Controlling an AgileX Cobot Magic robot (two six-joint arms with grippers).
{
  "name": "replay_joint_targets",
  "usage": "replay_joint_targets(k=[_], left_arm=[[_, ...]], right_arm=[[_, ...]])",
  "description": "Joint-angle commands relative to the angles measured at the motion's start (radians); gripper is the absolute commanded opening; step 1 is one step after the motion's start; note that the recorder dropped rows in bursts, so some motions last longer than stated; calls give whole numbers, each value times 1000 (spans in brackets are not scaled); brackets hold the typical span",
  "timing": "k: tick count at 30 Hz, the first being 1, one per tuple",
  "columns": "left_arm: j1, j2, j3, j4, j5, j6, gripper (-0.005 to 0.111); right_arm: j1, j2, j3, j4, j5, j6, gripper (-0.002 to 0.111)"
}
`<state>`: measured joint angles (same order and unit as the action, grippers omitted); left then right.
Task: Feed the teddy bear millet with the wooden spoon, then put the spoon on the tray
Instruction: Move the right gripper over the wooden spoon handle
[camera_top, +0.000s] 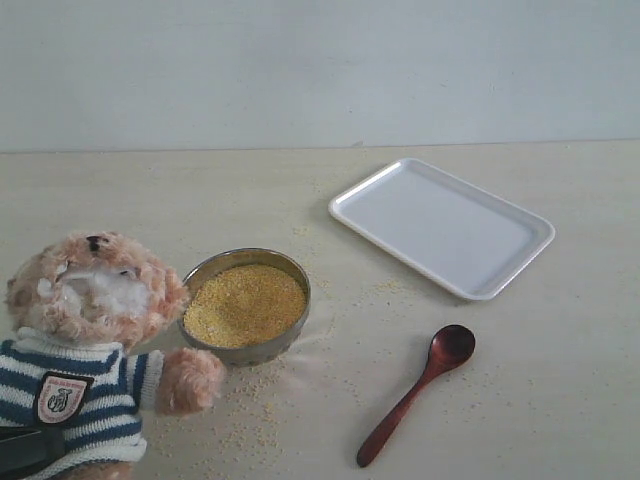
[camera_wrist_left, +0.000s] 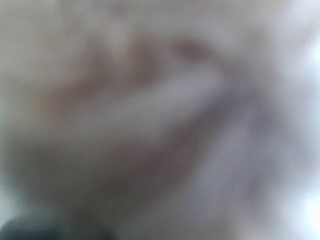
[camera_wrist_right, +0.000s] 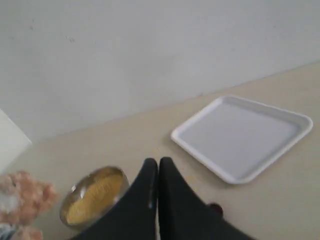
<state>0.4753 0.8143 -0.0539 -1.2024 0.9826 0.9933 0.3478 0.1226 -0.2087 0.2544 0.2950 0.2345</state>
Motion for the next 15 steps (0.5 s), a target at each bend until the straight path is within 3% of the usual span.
replay_joint_targets(k=[1, 7, 15], left_arm=[[3, -8, 2, -19, 11, 7, 5], [3, -8, 2, -19, 11, 7, 5], [3, -8, 2, -19, 8, 7, 5]], right_arm=[[1, 249, -186, -10, 239, -204, 0], [1, 536, -312, 31, 315, -235, 0], [1, 729, -314, 52, 347, -265, 0]])
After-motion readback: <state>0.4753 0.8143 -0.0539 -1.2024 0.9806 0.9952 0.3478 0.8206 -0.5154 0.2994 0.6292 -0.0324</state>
